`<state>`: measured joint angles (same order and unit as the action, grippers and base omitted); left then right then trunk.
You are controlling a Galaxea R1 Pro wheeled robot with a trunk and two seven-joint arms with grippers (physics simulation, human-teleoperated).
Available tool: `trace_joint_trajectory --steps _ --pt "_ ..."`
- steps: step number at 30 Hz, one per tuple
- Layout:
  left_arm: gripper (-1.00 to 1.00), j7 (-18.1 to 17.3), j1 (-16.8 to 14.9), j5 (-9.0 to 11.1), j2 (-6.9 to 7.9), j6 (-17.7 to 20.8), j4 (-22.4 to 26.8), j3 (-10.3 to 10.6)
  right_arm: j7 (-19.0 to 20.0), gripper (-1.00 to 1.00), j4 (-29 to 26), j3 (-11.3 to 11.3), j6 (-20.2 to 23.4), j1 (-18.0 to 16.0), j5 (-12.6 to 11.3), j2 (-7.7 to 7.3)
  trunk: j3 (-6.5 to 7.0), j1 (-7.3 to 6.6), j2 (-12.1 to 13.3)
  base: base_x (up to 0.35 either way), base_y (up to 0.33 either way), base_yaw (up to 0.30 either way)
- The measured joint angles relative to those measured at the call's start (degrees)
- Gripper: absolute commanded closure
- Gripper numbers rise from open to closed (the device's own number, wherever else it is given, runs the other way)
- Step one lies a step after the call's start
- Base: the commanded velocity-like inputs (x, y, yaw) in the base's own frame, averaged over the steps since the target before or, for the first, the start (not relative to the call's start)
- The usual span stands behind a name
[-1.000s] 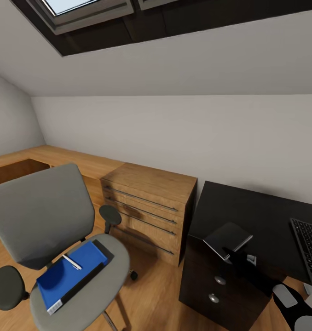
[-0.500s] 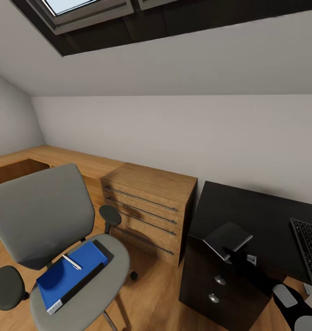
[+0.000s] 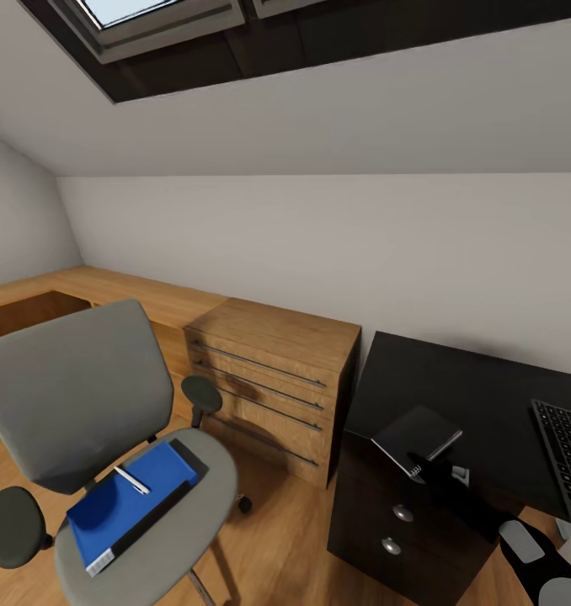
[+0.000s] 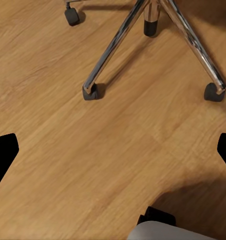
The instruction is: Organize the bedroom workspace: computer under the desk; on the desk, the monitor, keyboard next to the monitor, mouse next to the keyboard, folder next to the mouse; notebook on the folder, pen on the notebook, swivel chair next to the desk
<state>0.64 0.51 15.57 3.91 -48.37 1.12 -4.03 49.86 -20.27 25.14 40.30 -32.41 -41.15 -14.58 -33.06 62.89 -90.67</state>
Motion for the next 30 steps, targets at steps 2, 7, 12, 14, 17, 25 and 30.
trace_joint_trajectory --steps 2,7,12,14,17,25,30 --pt "-1.0 0.0 0.0 0.0 -0.01 0.0 0.0 0.0 0.0 1.0 0.0 0.0 0.0 0.0 0.0 -0.01 0.0 0.0 0.0 0.0 0.0 0.0" --pt "-1.0 0.0 0.0 0.0 -0.03 0.0 0.0 0.0 -0.1 1.0 0.0 0.0 0.1 0.0 -0.1 -0.15 0.0 0.0 0.0 0.0 0.0 0.0" --pt "-1.0 0.0 0.0 0.0 -0.04 0.0 0.0 0.0 -0.1 1.0 0.0 0.0 0.1 0.0 -0.2 -0.51 0.0 0.0 0.0 0.0 0.0 0.0" --pt "-1.0 0.0 0.0 0.0 -0.04 0.0 0.0 0.0 -0.2 1.0 0.0 0.1 0.1 0.0 -0.2 -0.62 0.0 0.0 0.0 0.0 0.0 0.0" --pt "-1.0 -0.1 0.0 -0.1 -0.04 0.0 0.0 0.0 -0.2 1.0 0.0 0.1 0.1 0.0 -0.2 -0.86 0.0 0.0 0.0 0.0 0.0 0.0" --pt "-1.0 -0.1 0.0 -0.1 -0.04 0.0 0.0 0.0 -0.2 1.0 0.0 0.1 0.2 0.0 -0.3 -1.02 0.0 0.0 0.0 0.0 0.0 0.0" --pt "-1.0 -0.1 0.0 -0.1 -0.04 0.0 0.0 0.0 -0.2 1.0 0.0 0.1 0.2 0.0 -0.2 -1.04 0.0 0.0 0.0 0.0 0.0 0.0"
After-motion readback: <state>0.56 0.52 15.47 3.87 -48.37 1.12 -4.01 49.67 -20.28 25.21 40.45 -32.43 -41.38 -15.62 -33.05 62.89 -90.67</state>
